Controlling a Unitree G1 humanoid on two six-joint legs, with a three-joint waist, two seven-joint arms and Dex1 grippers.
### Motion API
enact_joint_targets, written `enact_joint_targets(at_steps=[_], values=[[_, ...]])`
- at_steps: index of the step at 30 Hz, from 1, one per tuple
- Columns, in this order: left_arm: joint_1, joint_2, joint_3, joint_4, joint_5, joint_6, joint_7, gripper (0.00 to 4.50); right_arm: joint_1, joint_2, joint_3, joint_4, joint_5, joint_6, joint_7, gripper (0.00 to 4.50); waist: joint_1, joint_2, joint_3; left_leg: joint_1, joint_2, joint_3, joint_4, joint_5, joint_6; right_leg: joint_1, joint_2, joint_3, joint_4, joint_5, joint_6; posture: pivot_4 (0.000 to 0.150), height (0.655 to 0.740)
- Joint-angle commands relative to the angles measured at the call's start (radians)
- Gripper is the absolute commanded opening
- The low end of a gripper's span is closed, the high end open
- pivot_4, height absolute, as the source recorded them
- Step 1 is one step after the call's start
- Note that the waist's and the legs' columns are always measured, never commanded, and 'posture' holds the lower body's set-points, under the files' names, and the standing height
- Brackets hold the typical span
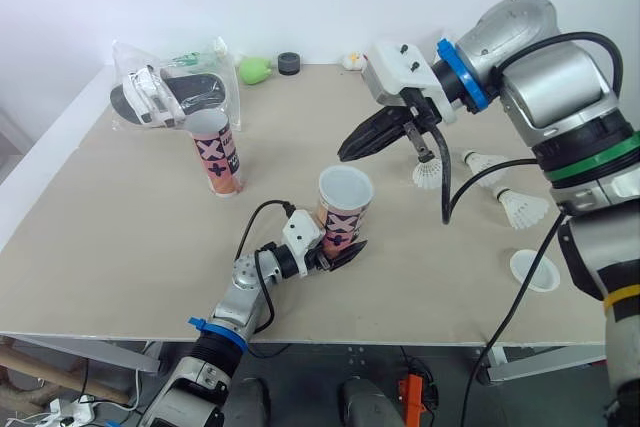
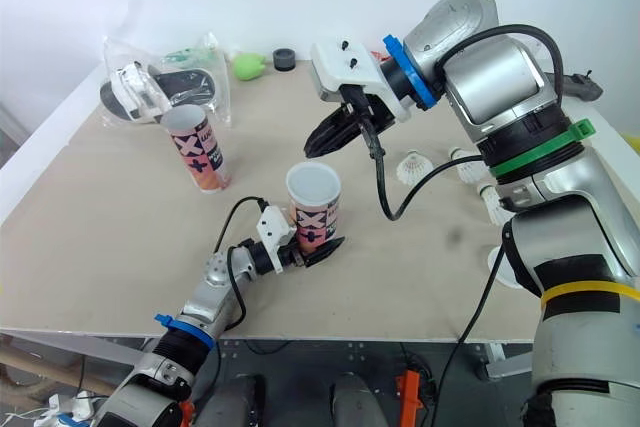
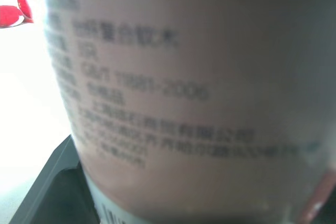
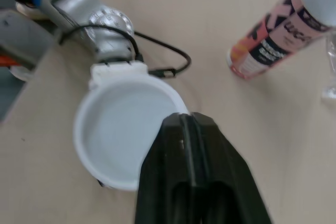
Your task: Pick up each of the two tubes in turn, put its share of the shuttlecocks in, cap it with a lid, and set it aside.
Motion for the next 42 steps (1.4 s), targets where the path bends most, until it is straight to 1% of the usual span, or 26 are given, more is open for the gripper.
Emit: enact_joint_targets(at_steps=[1, 13, 16, 22, 28, 32, 38, 42], values=[[0.022, 0.001, -0.009, 0.063, 0.012, 0.02, 0.0, 3.66, 0.012, -0.009, -0.012, -0.059, 0.02, 0.024, 0.037, 0.03, 0.0, 0.0, 0.0, 0.0, 0.0, 0.0, 0.0, 0.0, 0.0, 0.0, 0.0, 0.0, 0.0, 0.0, 0.0, 0.15, 0.74], [0.026, 0.002, -0.012, 0.06, 0.015, 0.018, 0.0, 3.66, 0.101, 0.043, 0.01, -0.064, -0.081, -0.006, 0.037, 0.03, 0.001, 0.0, 0.0, -0.002, 0.0, 0.0, 0.0, 0.0, 0.0, -0.001, 0.0, 0.0, 0.0, 0.0, 0.0, 0.15, 0.74], [0.027, 0.002, -0.012, 0.058, 0.014, 0.019, 0.0, 3.66, 0.117, 0.042, 0.025, -0.075, -0.086, -0.005, 0.037, 0.03, 0.0, 0.0, 0.0, -0.002, 0.0, 0.0, 0.0, 0.0, 0.0, -0.002, 0.0, 0.0, 0.0, 0.0, 0.0, 0.15, 0.74], [0.028, 0.001, -0.012, 0.058, 0.014, 0.018, 0.001, 3.66, 0.161, 0.037, 0.057, -0.088, -0.145, -0.037, 0.037, 0.03, 0.0, 0.001, -0.002, -0.002, 0.0, 0.0, 0.0, 0.0, 0.0, -0.001, 0.0, 0.0, 0.0, 0.0, 0.0, 0.15, 0.74], [0.027, -0.001, -0.011, 0.06, 0.014, 0.018, 0.004, 3.66, 0.19, 0.042, 0.061, -0.096, -0.176, -0.049, 0.037, 0.03, 0.0, 0.0, -0.004, 0.0, 0.0, 0.0, 0.0, 0.0, 0.0, 0.001, 0.0, 0.0, -0.001, 0.0, 0.0, 0.15, 0.74], [0.025, -0.001, -0.011, 0.063, 0.014, 0.017, 0.004, 3.66, 0.18, 0.049, 0.024, -0.094, -0.152, -0.023, 0.037, 0.03, 0.0, 0.0, -0.005, 0.002, 0.0, 0.0, 0.0, -0.001, -0.001, 0.002, 0.0, 0.0, -0.001, -0.001, 0.0, 0.15, 0.74], [0.02, -0.001, -0.009, 0.068, 0.012, 0.015, 0.002, 3.66, 0.147, -0.001, -0.047, -0.08, -0.088, 0.022, 0.037, 0.03, 0.001, 0.0, -0.005, 0.002, 0.0, 0.0, 0.0, -0.001, -0.001, 0.002, 0.0, 0.0, -0.001, -0.001, 0.0, 0.15, 0.74], [0.012, -0.002, -0.008, 0.073, 0.014, 0.005, 0.003, 3.66, 0.147, -0.034, -0.16, -0.109, 0.038, 0.102, 0.037, 0.03, 0.001, -0.001, -0.004, -0.002, -0.001, 0.0, 0.0, 0.0, -0.001, 0.0, -0.001, -0.001, -0.001, 0.0, 0.0, 0.15, 0.74]])
